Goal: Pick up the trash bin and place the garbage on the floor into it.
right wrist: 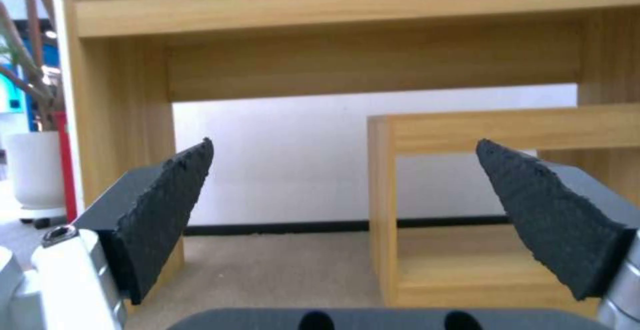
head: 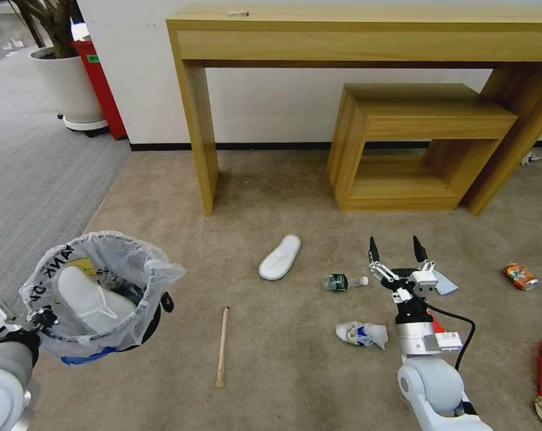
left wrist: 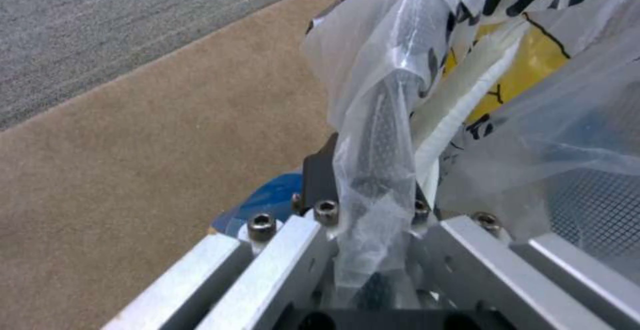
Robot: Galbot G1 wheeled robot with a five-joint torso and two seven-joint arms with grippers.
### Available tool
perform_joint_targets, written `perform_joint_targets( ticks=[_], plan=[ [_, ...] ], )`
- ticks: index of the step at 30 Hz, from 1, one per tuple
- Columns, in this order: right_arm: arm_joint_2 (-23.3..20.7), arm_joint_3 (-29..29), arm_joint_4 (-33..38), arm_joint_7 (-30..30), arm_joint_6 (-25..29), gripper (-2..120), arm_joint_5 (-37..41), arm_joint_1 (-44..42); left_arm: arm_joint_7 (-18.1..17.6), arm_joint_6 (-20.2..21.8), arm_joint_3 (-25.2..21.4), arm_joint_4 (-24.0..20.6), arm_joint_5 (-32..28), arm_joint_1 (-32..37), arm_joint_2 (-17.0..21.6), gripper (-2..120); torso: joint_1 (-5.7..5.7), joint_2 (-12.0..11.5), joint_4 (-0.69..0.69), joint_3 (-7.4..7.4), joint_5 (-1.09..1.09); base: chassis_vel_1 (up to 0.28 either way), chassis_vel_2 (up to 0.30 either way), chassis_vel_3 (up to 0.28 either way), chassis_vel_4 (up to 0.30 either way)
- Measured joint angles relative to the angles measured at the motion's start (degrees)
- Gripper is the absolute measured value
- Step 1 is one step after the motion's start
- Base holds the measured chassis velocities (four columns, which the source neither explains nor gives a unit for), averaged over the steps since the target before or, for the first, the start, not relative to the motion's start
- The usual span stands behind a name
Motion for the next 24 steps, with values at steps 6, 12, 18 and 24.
perform_joint_targets(
  ticks=[6,12,18,24],
  plan=[
    [-0.1,-1.7,0.4,1.3,-2.9,100,-0.3,0.0,0.2,0.0,-0.4,0.1,0.0,0.2,0.3,0,0.0,0.0,0.0,0.0,-0.01,-0.029,-0.04,0.017,0.018],
    [-0.2,-2.2,-0.2,3.1,-4.6,100,-0.8,0.5,0.2,0.0,-0.5,0.1,0.0,0.3,0.4,0,0.0,0.0,0.0,0.0,-0.03,0.0,0.0,0.0,0.0],
    [-0.9,-2.4,-2.1,6.4,-9.4,100,-2.5,1.1,0.2,0.0,-0.2,0.1,0.6,0.4,0.4,0,0.0,0.0,0.0,0.0,-0.02,0.0,0.0,0.0,0.0],
    [-4.2,-2.7,-3.3,2.4,-15.5,100,-2.6,1.8,0.2,0.0,0.9,0.1,1.8,0.0,0.1,0,0.0,0.0,0.0,0.0,-0.01,0.0,0.0,0.0,0.0]
  ],
)
